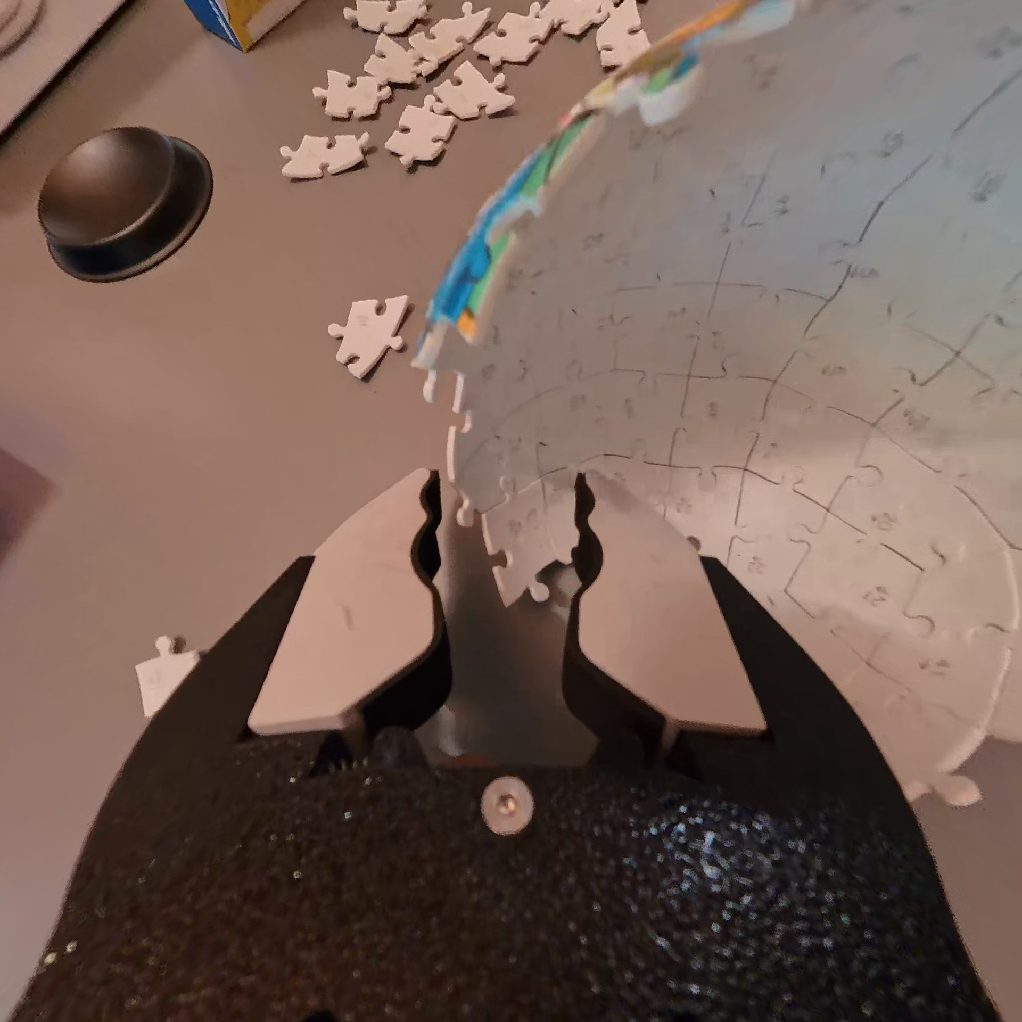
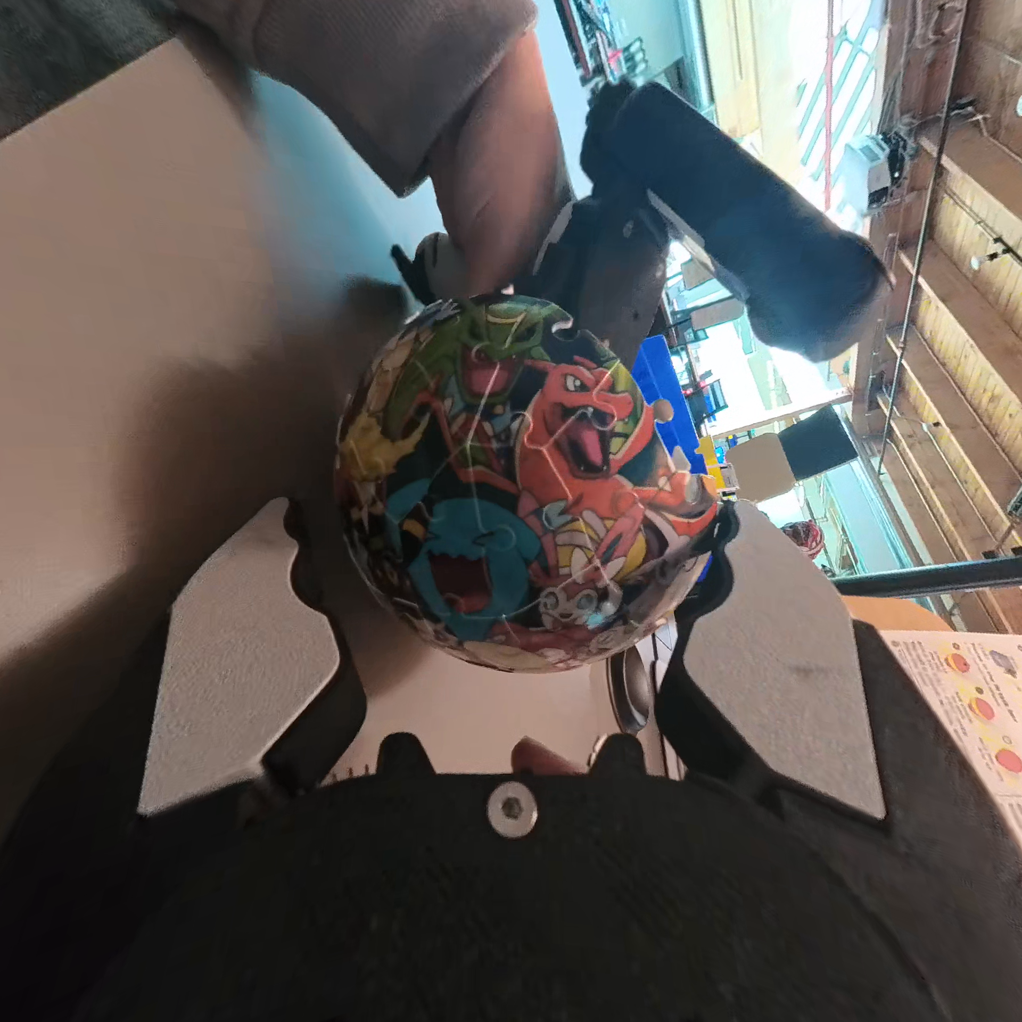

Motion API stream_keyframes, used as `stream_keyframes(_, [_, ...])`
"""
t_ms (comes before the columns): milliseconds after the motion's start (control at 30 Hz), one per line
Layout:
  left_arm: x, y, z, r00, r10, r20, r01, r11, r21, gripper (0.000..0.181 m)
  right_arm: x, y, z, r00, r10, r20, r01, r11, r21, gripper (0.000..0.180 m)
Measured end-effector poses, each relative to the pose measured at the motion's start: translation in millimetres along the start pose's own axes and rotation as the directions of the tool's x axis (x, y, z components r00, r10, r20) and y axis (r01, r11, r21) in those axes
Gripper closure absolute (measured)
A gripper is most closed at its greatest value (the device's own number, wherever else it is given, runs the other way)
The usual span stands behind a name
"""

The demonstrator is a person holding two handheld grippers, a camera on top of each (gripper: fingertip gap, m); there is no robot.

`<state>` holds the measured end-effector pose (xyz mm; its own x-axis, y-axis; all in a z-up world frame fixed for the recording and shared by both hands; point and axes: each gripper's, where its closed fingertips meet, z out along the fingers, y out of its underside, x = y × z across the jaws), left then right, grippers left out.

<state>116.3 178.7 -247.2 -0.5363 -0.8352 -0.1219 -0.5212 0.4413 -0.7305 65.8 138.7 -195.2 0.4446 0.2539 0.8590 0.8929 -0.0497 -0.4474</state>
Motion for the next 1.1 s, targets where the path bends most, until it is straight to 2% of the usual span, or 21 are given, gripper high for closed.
stream_keyframes(267, [0, 4, -9, 1.0, 0.024, 0.006, -0.024, 1.0, -0.01, 0.133, 0, -1, 2, 0.998, -0.048, -0.029, 0.048, 0.999, -0.007, 0.048])
stream_keyframes(500, [1, 10, -18, 0.999, 0.042, -0.006, -0.042, 0.998, -0.035, 0.121, -4, -12, 3, 0.976, -0.208, -0.059, 0.207, 0.978, -0.037, 0.052])
stream_keyframes(633, [0, 11, -29, 1.0, 0.016, -0.027, -0.016, 0.999, -0.032, 0.12, -5, -13, 5, 0.977, -0.21, -0.048, 0.207, 0.977, -0.054, 0.052])
stream_keyframes(767, [-13, 23, -61, 0.999, -0.042, -0.03, 0.041, 0.999, -0.033, 0.118, -5, -13, 7, 0.978, -0.209, -0.03, 0.206, 0.976, -0.068, 0.051])
stream_keyframes(867, [-50, 47, -87, 0.984, -0.151, 0.092, 0.155, 0.987, -0.041, 0.119, -4, -11, 7, 0.98, -0.2, -0.023, 0.198, 0.977, -0.075, 0.051])
stream_keyframes(1000, [-85, 90, -97, 0.913, -0.341, 0.224, 0.374, 0.92, -0.121, 0.119, -3, -8, 6, 0.981, -0.192, -0.026, 0.189, 0.979, -0.08, 0.051])
stream_keyframes(1100, [-91, 102, -102, 0.909, -0.338, 0.245, 0.378, 0.915, -0.138, 0.125, -2, -6, 6, 0.984, -0.179, -0.023, 0.177, 0.981, -0.081, 0.051])
